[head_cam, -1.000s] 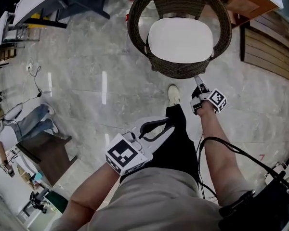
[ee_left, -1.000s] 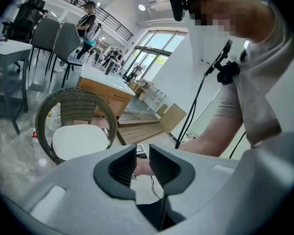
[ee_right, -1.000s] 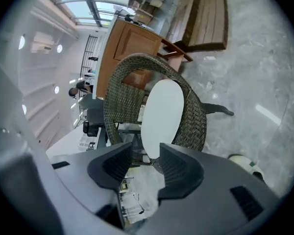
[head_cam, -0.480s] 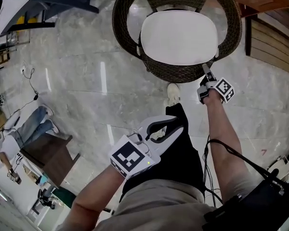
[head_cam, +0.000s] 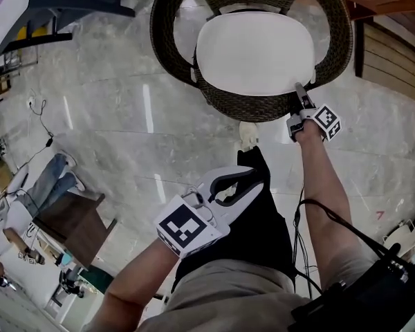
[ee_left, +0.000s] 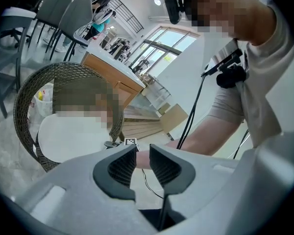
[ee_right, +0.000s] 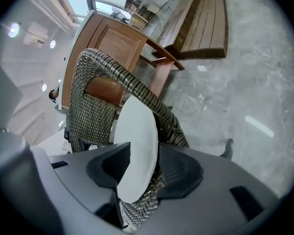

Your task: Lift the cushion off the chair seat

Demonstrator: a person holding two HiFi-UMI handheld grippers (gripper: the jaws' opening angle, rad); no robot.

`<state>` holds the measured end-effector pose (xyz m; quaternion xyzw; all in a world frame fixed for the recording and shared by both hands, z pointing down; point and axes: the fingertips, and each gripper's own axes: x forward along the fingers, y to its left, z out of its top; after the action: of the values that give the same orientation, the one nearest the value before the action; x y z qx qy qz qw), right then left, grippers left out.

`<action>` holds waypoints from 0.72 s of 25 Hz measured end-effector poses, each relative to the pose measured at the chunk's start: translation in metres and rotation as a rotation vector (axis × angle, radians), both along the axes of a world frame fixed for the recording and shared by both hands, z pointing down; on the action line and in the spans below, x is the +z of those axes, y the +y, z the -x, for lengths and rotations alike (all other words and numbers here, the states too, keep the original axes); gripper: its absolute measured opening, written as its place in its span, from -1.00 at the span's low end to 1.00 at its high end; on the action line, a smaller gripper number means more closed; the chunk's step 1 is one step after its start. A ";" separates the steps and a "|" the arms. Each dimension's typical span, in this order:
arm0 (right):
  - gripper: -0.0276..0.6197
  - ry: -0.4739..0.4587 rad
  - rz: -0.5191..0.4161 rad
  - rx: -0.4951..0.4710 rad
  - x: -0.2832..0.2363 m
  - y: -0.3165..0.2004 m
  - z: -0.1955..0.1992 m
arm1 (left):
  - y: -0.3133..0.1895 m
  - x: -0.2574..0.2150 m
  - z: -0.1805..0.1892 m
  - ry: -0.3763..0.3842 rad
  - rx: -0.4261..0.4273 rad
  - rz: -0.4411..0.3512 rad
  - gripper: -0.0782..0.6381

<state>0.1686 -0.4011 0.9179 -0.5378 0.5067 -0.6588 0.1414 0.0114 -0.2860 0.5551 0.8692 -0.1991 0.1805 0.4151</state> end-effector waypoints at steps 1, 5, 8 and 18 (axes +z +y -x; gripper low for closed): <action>-0.34 -0.009 -0.003 -0.002 0.000 -0.003 0.002 | -0.002 0.002 0.001 -0.001 0.003 -0.004 -0.60; -0.34 -0.039 -0.014 -0.002 0.001 -0.017 0.005 | -0.010 0.007 0.005 0.003 -0.002 -0.006 -0.59; -0.36 -0.063 -0.025 -0.014 0.001 -0.021 0.005 | -0.015 0.012 0.007 0.005 -0.006 0.002 -0.59; -0.42 -0.124 -0.039 -0.094 0.005 -0.040 0.033 | -0.024 0.022 0.011 0.019 -0.012 0.020 -0.60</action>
<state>0.1358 -0.4416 0.9225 -0.4686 0.5344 -0.6868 0.1520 -0.0001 -0.3103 0.5766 0.8654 -0.1985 0.1717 0.4267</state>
